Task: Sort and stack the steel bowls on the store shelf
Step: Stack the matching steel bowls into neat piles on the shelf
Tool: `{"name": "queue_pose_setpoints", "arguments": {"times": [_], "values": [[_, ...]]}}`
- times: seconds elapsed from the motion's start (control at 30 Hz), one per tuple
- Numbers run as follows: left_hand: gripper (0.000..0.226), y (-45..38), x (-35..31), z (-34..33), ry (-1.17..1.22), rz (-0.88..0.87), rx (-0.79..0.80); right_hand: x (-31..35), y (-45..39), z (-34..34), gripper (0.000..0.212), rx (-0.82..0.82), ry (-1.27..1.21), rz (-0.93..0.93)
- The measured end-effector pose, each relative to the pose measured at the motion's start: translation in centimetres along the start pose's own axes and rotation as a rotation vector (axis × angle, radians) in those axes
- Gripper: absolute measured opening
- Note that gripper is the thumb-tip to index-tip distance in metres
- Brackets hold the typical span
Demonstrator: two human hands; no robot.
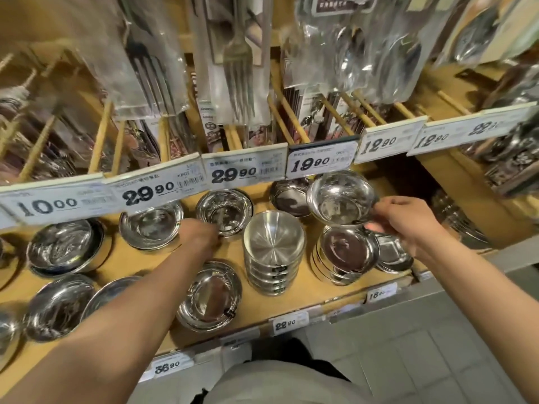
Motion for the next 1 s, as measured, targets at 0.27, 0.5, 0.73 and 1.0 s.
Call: {"name": "queue_pose_setpoints", "arguments": {"times": [0.27, 0.5, 0.73, 1.0], "values": [[0.022, 0.4, -1.2, 2.1, 0.152, 0.077, 0.066, 0.0, 0.9, 0.0, 0.009, -0.023, -0.03, 0.008], [0.02, 1.6, -1.3, 4.7, 0.268, -0.004, 0.051, 0.8, 2.4, -0.3, 0.005, 0.005, -0.057, 0.028], [0.003, 5.2, -0.4, 9.3, 0.38, -0.058, 0.036, 0.7, 3.1, -0.7, 0.005, 0.076, -0.164, 0.031], [0.01, 10.5, 4.1, 12.4, 0.415, -0.081, -0.017, 0.6, 4.0, 0.4, 0.011, 0.145, -0.155, 0.062]]}}
Point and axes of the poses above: each hand's wrist, its own y-axis away from the middle knuckle, its own z-axis out of the back of the hand, x = y × z, the point moved 5 cm from there along -y, towards the middle knuckle, and after that the axes turned 1 degree about y, right-handed, at the moved point
